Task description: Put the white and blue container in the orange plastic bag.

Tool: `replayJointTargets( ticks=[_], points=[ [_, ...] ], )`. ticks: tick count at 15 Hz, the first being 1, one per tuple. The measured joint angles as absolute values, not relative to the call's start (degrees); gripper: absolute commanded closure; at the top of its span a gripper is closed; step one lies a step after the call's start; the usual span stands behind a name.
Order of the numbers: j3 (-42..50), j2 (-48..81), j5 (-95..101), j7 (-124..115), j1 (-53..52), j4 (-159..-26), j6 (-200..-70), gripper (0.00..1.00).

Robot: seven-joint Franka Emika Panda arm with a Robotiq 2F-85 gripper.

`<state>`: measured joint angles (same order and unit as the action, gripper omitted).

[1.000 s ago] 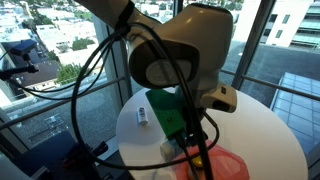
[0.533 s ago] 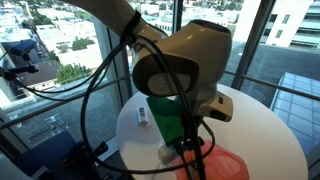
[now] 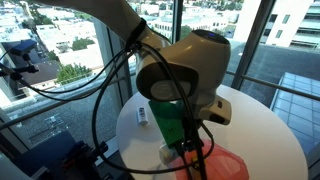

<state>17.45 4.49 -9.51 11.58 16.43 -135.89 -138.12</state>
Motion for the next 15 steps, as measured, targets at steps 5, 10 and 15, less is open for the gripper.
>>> replayJointTargets(
  ticks=[5, 10, 15],
  points=[
    [17.44, 6.10, -9.78, 11.58, 16.56, -133.66, -138.13, 0.78],
    [17.31, 7.89, -9.78, 11.58, 16.60, -130.80, -138.13, 0.78],
    [16.65, 9.74, -9.84, 11.58, 16.77, -128.08, -138.13, 0.78]
  ],
)
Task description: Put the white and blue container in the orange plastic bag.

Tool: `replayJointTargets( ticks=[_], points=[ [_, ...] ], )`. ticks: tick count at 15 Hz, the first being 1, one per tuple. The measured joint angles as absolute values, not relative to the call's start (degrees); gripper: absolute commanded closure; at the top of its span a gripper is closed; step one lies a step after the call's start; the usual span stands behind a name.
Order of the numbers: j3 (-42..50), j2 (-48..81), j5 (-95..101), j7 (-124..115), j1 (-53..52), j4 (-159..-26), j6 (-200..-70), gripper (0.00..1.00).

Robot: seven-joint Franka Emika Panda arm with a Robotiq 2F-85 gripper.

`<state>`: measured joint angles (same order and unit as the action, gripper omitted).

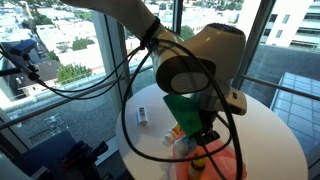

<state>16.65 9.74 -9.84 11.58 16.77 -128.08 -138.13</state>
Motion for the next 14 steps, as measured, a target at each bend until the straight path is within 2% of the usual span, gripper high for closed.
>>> replayJointTargets(
  ticks=[14],
  points=[
    [14.54, 15.89, -13.63, 13.42, 19.02, -121.73, -138.56, 0.78]
  ],
)
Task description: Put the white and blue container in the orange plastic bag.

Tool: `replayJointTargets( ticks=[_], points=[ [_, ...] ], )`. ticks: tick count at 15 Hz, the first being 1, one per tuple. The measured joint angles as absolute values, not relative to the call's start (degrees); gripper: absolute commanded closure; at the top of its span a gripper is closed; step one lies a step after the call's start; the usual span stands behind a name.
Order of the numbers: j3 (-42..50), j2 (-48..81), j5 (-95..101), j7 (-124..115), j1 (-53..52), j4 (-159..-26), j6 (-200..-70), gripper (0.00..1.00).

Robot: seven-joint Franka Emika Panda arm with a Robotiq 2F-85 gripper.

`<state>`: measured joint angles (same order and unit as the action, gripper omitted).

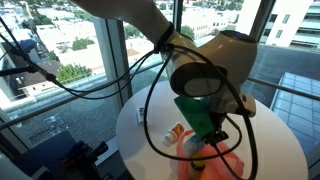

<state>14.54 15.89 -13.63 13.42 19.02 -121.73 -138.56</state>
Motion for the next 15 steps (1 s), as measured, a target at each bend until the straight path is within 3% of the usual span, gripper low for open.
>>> replayJointTargets(
  ticks=[15],
  points=[
    [11.14, 21.45, -19.00, 18.64, 22.39, -120.55, -138.57, 0.78]
  ],
)
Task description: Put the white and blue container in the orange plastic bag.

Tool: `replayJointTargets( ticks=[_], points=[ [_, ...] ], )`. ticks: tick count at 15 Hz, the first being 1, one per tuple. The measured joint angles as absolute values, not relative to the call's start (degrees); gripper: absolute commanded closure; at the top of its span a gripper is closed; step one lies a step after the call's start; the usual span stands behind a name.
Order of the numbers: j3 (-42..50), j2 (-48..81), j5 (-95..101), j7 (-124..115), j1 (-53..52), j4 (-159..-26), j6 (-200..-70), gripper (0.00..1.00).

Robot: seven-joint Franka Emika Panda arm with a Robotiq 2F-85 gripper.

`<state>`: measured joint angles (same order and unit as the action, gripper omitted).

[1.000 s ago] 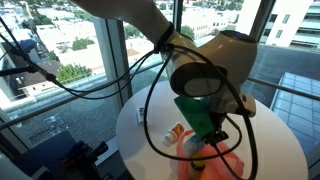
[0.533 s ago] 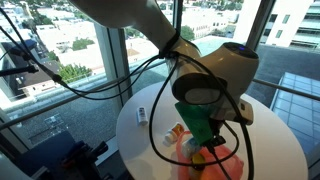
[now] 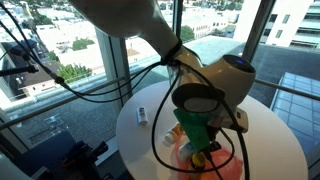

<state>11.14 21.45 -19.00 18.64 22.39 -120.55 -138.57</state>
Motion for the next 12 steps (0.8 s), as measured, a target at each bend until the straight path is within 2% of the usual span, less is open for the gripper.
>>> replayJointTargets(
  ticks=[6, 8, 9, 10, 12],
  points=[
    [10.87, 23.51, -18.09, 18.67, 22.41, -120.03, -140.00, 0.78],
    [10.84, 23.79, -17.31, 18.67, 22.41, -119.99, -140.74, 0.40],
    [10.78, 23.80, -16.99, 18.67, 22.41, -119.98, -140.91, 0.27],
    [10.71, 23.80, -16.59, 18.67, 22.38, -119.95, -141.03, 0.22],
    [10.59, 23.75, -15.46, 18.67, 22.19, -119.90, -141.18, 0.05]
  ],
)
